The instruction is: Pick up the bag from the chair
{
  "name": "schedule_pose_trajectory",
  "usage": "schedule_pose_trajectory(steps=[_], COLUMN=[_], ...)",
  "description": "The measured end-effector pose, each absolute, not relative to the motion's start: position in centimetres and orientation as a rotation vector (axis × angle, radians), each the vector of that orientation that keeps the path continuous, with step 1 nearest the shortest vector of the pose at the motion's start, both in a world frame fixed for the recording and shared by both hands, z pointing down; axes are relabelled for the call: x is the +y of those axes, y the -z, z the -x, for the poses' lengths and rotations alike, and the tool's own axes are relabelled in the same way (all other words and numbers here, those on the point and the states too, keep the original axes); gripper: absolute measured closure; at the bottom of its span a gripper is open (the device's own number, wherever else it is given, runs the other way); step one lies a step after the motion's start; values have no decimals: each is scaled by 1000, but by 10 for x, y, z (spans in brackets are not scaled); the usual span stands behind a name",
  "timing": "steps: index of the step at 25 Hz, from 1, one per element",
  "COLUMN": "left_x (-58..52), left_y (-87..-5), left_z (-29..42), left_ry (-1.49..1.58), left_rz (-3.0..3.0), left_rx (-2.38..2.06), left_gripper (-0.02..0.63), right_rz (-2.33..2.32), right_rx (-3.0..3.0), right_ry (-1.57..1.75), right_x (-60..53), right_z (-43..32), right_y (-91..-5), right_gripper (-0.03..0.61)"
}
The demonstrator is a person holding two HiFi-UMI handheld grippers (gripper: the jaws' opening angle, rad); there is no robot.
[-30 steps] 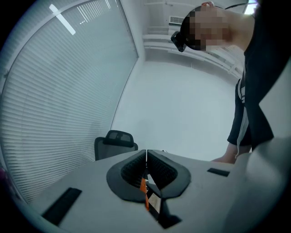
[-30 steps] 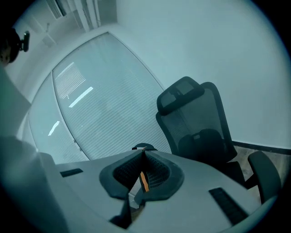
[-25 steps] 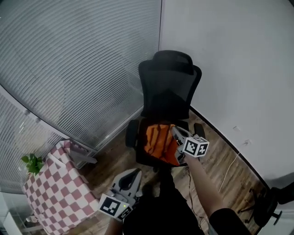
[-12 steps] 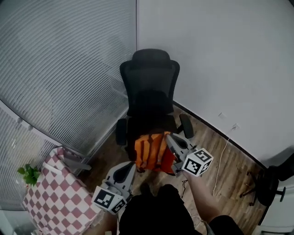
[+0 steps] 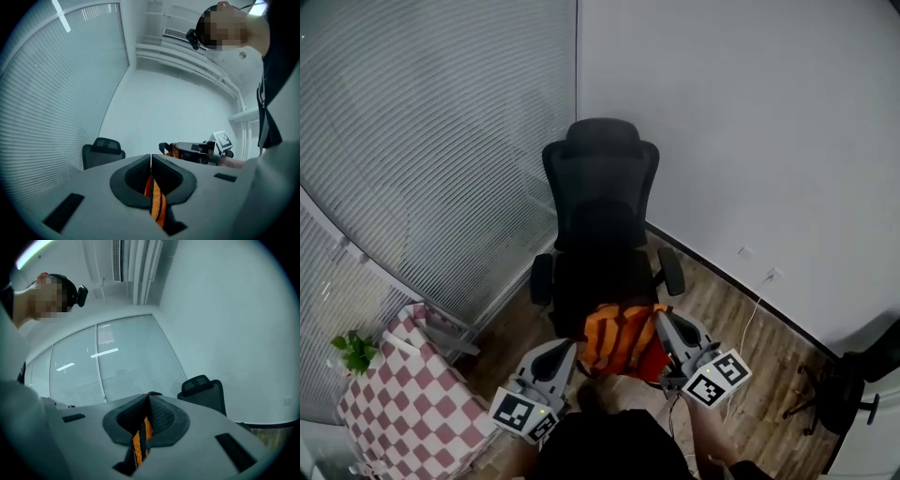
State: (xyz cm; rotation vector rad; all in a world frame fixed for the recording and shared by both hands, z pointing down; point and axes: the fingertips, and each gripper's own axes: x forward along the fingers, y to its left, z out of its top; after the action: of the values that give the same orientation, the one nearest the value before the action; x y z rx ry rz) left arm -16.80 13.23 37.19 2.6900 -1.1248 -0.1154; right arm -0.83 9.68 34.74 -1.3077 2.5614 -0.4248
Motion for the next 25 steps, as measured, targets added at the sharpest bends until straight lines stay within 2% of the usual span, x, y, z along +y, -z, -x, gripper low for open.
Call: schedule_pose_trajectory(steps=[12, 25], left_x=[172, 244], left_y=[-356, -354], left_z=[116, 64], left_ry=[57, 46], left_rz=[-2704, -2670], left_rx=[-1246, -1260], left_gripper=[580, 580], right_rz=[1233, 1099], right_rx=[2595, 2680], right_ry=[228, 123], right_x=[168, 249], right_z=[-51, -90], right_y=[-293, -283], right_gripper=[551, 551])
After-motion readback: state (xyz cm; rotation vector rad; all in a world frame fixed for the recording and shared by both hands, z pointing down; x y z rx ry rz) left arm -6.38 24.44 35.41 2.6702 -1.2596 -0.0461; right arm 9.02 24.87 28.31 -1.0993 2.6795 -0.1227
